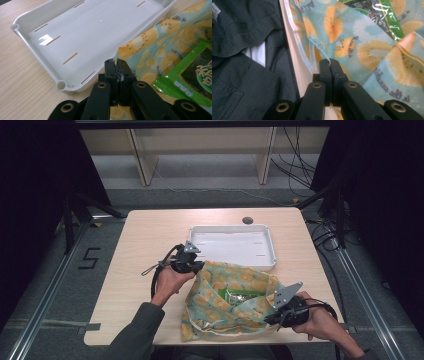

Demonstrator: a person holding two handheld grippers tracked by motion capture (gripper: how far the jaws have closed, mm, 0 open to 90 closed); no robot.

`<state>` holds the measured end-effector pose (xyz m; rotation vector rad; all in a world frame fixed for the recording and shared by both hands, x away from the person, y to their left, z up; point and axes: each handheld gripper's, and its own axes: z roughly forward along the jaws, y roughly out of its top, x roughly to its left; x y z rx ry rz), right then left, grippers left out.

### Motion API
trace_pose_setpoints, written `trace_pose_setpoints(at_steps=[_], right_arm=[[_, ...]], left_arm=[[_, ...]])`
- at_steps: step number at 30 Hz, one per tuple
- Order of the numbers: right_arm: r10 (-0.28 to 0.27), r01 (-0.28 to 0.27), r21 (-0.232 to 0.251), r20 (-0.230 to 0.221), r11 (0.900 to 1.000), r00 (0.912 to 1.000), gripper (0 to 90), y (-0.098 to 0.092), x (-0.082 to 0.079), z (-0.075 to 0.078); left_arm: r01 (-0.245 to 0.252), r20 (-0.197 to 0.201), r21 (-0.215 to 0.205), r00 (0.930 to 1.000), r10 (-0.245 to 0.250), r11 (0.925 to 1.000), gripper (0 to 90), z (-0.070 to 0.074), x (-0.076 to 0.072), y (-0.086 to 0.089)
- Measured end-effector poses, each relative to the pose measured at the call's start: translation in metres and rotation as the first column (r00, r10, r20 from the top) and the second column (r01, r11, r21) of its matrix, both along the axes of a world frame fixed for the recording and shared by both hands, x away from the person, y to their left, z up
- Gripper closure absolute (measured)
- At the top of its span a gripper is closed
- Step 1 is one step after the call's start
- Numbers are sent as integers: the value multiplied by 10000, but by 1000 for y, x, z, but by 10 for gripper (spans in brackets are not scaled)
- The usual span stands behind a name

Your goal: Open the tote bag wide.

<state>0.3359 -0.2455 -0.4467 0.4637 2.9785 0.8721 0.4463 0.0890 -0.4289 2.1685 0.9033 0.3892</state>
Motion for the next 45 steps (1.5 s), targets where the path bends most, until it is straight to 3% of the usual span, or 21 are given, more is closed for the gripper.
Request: trace_pose_setpoints(at_steps=[4, 7, 9, 12, 13, 15, 17, 18, 19, 21, 22, 23, 24, 25, 31, 33, 35, 37, 38, 41, 45], right_arm=[[-276, 266, 457, 230, 9986, 9994, 721, 4, 2, 7], [-864, 760, 1413, 688, 9870, 9939, 594, 6, 8, 22], [-1092, 893, 1796, 1036, 9797, 9886, 550, 7, 15, 30], [-1505, 1259, 1952, 1169, 9726, 9817, 528, 7, 21, 39], [-1573, 1272, 2371, 1125, 9631, 9811, 514, 10, 29, 47], [-1601, 1207, 2647, 1326, 9568, 9782, 507, 12, 37, 52], [-1662, 1248, 2750, 1328, 9533, 9771, 496, 17, 45, 58], [-1662, 1248, 2750, 1328, 9533, 9771, 496, 17, 45, 58], [-1841, 1501, 2596, 1118, 9540, 9765, 485, 23, 53, 60], [-1685, 1370, 2451, 1124, 9598, 9793, 483, 28, 60, 58], [-1663, 1332, 2469, 1185, 9599, 9789, 483, 31, 64, 55], [-1885, 1595, 2425, 1012, 9569, 9768, 482, 34, 66, 54], [-1747, 1479, 2322, 993, 9614, 9796, 476, 37, 71, 50], [-1627, 1371, 2204, 1026, 9657, 9813, 474, 39, 73, 48], [-1579, 1390, 1911, 879, 9717, 9835, 470, 47, 82, 39], [-1640, 1497, 1772, 689, 9727, 9841, 470, 53, 84, 36], [-1649, 1514, 1705, 678, 9737, 9840, 470, 54, 84, 36], [-1462, 1332, 1655, 695, 9772, 9868, 468, 58, 89, 33], [-1573, 1445, 1663, 664, 9754, 9853, 464, 59, 89, 31], [-1304, 1176, 1515, 771, 9814, 9885, 460, 62, 92, 27], [-1443, 1349, 1340, 631, 9817, 9875, 458, 63, 95, 22]], left_arm=[[243, 16, -302, 9997, -242, 9992, 734, 3, -3, -4], [314, 185, -636, 9994, -303, 9975, 603, 10, -10, -5], [267, 326, -784, 9992, -242, 9966, 514, 15, -16, -6], [248, 652, -954, 9977, -186, 9951, 430, 24, -26, -5], [247, 803, -1188, 9967, -152, 9926, 401, 32, -35, -3], [210, 942, -1377, 9955, -80, 9903, 389, 40, -44, -2], [362, 877, -1889, 9960, -198, 9813, 390, 47, -58, 0], [362, 877, -1889, 9960, -198, 9813, 390, 47, -58, 0], [604, 859, -2104, 9954, -431, 9757, 390, 52, -72, 2], [682, 979, -1983, 9940, -495, 9778, 390, 54, -84, 3], [663, 950, -2151, 9944, -467, 9743, 390, 54, -91, 2], [663, 950, -2151, 9944, -467, 9743, 391, 54, -91, 2], [852, 933, -2354, 9935, -647, 9682, 397, 53, -102, 2], [843, 904, -2325, 9938, -648, 9689, 401, 52, -108, 2], [1270, 801, -2487, 9907, -1102, 9602, 445, 40, -137, -2], [1443, 645, -2595, 9892, -1319, 9549, 455, 27, -150, -6], [1466, 506, -2589, 9891, -1382, 9547, 456, 23, -153, -6], [1544, 519, -2302, 9879, -1463, 9608, 455, 15, -155, -6], [1353, 199, -2511, 9907, -1347, 9584, 458, 10, -156, -4], [1254, 159, -2423, 9920, -1254, 9620, 479, 1, -160, -5], [1641, 142, -2130, 9862, -1649, 9632, 492, -9, -164, -11]])
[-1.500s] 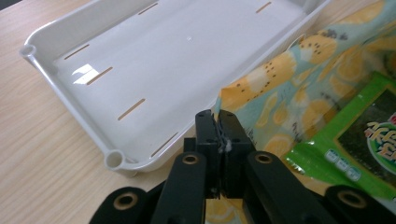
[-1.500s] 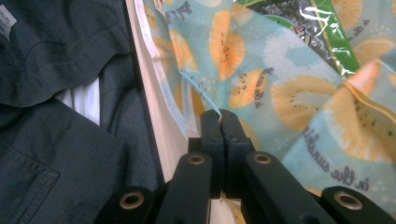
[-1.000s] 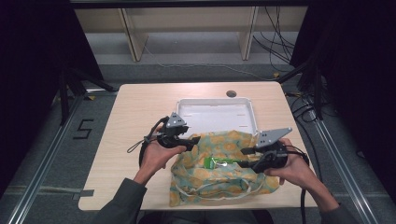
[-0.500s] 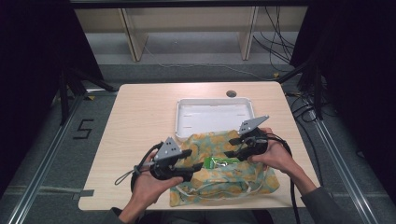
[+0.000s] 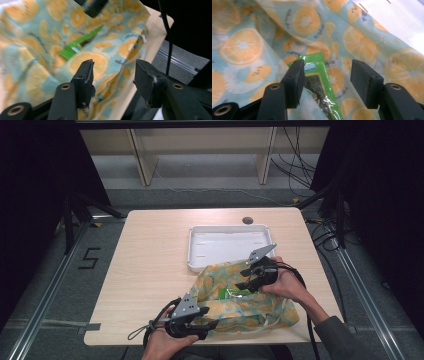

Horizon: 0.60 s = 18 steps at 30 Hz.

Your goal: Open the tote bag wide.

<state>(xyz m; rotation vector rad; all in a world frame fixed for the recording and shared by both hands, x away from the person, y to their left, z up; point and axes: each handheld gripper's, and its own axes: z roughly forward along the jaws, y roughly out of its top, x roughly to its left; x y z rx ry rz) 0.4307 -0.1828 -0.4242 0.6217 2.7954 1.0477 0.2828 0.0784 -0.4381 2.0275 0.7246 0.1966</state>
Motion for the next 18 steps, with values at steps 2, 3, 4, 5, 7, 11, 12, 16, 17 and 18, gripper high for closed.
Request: trace_pose_setpoints(at_steps=[2, 3, 4, 5, 7, 11, 12, 16, 17, 18], right_arm=[[-165, 163, -104, -165, 9998, 9997, 457, 0, 1, -1], [-248, 246, -71, -190, 9997, 9995, 457, 0, 2, -3], [-315, 313, -103, -191, 9995, 9993, 457, -1, 2, -5], [-235, 231, -256, -148, 9994, 9996, 456, -1, 3, -5], [-329, 321, -359, -215, 9988, 9992, 456, 0, 3, -8], [-319, 308, -587, -179, 9978, 9993, 454, 0, 4, -8], [-348, 338, -485, -204, 9983, 9992, 455, 1, 3, -10], [-290, 274, -516, -307, 9983, 9991, 458, 2, 4, -10], [-134, 123, -546, -194, 9984, 9997, 458, 2, 6, -11], [-338, 318, -644, -294, 9974, 9990, 458, 3, 5, -12]], left_arm=[[30, 50, 249, 10000, -31, 9997, 498, -2, -3, -5], [30, 50, 249, 10000, -31, 9997, 499, -2, -3, -5], [136, -76, 65, 9999, -135, 9999, 506, -4, -8, -11], [397, 39, 150, 9992, -398, 9991, 509, -4, -10, -13], [529, 15, 205, 9986, -529, 9984, 517, -6, -15, -19], [777, -157, 273, 9969, -773, 9966, 534, -10, -20, -26], [973, -263, 308, 9950, -965, 9948, 549, -14, -23, -31], [1306, -234, 603, 9913, -1294, 9896, 594, -22, -20, -39], [1127, -357, 552, 9932, -1108, 9921, 613, -25, -19, -41], [1291, -213, 613, 9915, -1280, 9897, 634, -27, -14, -42]])
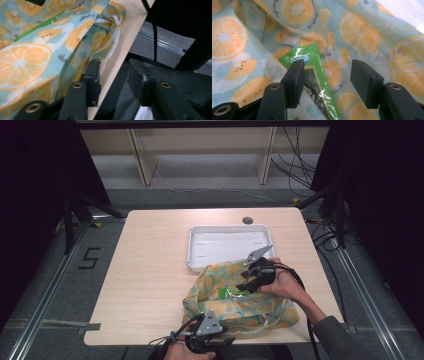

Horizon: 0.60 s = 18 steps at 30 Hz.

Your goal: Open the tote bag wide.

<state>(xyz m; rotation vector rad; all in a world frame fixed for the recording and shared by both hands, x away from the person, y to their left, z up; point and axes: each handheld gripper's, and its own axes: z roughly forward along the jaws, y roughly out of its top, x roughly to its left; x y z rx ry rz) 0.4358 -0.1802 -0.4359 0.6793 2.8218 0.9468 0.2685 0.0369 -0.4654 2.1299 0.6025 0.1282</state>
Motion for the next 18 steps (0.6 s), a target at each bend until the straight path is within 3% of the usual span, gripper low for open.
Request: trace_pose_setpoints(at_steps=[1, 3, 5, 6, 7, 8, 10, 12, 13, 15, 16, 18], right_arm=[[2, -4, -133, -149, 9999, 9999, 458, 1, 0, -1], [108, -111, -189, -169, 9998, 9998, 464, 3, 0, -3], [161, -164, -319, -90, 9994, 9998, 464, 5, 1, -5], [207, -209, -462, -43, 9987, 9998, 466, 6, 1, -6], [378, -376, -425, 47, 9984, 9993, 470, 8, 1, -9], [406, -411, -503, -100, 9979, 9991, 473, 9, 0, -9], [404, -415, -737, -165, 9964, 9990, 474, 11, 0, -11], [224, -251, -768, -359, 9967, 9991, 477, 12, -1, -12], [441, -449, -729, -126, 9963, 9989, 486, 11, 1, -14], [148, -195, -902, -527, 9957, 9985, 494, 11, 1, -19], [96, -147, -921, -557, 9956, 9984, 497, 10, 1, -21], [148, -188, -931, -429, 9955, 9990, 505, 9, 4, -26]], left_arm=[[-218, -180, -78, 9996, 217, 9997, 663, -3, 1, -2], [-31, 159, 80, 9999, 30, 10000, 730, -7, 7, -3], [-170, 243, 379, 9996, 161, 9991, 764, -11, 10, -7], [-75, 473, 726, 9989, 41, 9973, 781, -12, 15, -7], [-281, 251, 512, 9993, 269, 9983, 798, -14, 15, -9], [-21, 456, 760, 9990, -14, 9971, 806, -14, 19, -9], [-248, 240, 567, 9994, 235, 9981, 813, -17, 19, -13], [-292, 293, 671, 9992, 272, 9973, 817, -18, 20, -15], [-266, 257, 723, 9994, 248, 9970, 817, -19, 21, -18], [-208, 248, 858, 9995, 187, 9961, 823, -24, 23, -23], [-92, 399, 970, 9992, 53, 9952, 824, -25, 26, -25], [-227, 279, 1003, 9994, 200, 9947, 828, -28, 26, -29]])
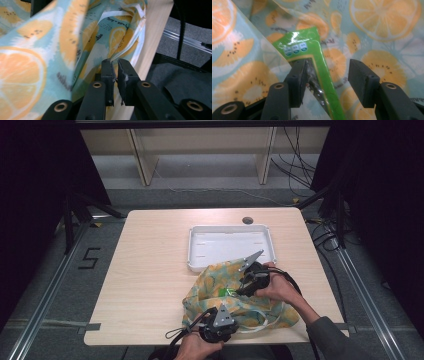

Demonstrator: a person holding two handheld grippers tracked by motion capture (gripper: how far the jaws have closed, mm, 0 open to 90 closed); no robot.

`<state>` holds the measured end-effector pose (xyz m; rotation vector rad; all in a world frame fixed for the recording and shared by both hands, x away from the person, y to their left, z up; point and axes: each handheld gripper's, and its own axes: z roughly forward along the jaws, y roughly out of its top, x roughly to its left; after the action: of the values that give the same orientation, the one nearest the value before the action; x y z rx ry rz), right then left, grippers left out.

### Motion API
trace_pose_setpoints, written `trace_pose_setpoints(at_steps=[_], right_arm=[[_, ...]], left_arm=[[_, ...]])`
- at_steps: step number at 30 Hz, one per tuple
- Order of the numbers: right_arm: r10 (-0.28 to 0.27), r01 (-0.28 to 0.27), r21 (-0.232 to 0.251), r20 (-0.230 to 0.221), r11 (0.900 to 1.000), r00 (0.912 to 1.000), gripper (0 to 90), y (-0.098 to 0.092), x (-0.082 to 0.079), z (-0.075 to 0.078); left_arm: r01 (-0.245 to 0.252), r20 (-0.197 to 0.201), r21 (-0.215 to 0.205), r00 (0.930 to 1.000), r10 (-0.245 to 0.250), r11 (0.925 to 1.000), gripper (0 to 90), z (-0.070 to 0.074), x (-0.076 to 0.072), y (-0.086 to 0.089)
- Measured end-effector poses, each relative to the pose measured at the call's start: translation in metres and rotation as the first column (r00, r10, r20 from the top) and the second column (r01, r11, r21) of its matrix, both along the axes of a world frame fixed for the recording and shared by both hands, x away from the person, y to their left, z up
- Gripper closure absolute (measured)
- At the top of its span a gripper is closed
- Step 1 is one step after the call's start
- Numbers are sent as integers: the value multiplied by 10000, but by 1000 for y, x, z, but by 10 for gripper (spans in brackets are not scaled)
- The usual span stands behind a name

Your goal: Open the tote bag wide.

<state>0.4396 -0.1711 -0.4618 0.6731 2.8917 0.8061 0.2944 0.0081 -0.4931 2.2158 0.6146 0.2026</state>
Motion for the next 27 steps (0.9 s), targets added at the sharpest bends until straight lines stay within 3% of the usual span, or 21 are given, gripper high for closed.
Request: trace_pose_setpoints(at_steps=[3, 4, 6, 7, 8, 9, 11, 18, 22, 26, 27], right_arm=[[-55, 56, -114, 30, 9999, 10000, 507, -2, 2, -2], [-425, 426, -296, 35, 9987, 9991, 507, -3, 1, -3], [-327, 336, -360, 252, 9988, 9991, 506, -4, 4, -4], [-501, 502, -412, 39, 9979, 9987, 506, -5, 3, -5], [-546, 545, -420, -18, 9976, 9985, 507, -5, 2, -6], [-446, 447, -438, 38, 9980, 9990, 507, -6, 4, -8], [-368, 370, -428, 52, 9984, 9993, 506, -5, 4, -11], [-329, 315, -417, -338, 9986, 9989, 494, -5, 4, -14], [-578, 543, -390, -949, 9978, 9938, 484, -4, 2, -15], [-503, 477, -266, -1097, 9985, 9927, 466, -5, 5, -18], [-521, 503, -190, -1120, 9986, 9923, 466, -6, 5, -18]], left_arm=[[138, 49, 35, 9999, -138, 9999, 831, -2, 1, -3], [61, 49, 45, 10000, -61, 10000, 834, -2, 0, -5], [143, 226, 50, 9996, -144, 9999, 840, -3, 2, -7], [162, 305, 177, 9994, -168, 9997, 841, -3, 4, -7], [0, 163, 44, 9999, 0, 10000, 843, -4, 3, -9], [112, 318, 191, 9994, -118, 9998, 846, -4, 4, -10], [-29, 173, 162, 9998, 26, 9999, 849, -7, 5, -12], [-14, 346, 321, 9994, 3, 9995, 859, -9, 9, -16], [-102, 293, 331, 9995, 93, 9994, 871, -12, 12, -19], [-17, 302, 350, 9995, 7, 9994, 885, -13, 13, -23], [136, 474, 486, 9987, -159, 9987, 885, -12, 14, -23]])
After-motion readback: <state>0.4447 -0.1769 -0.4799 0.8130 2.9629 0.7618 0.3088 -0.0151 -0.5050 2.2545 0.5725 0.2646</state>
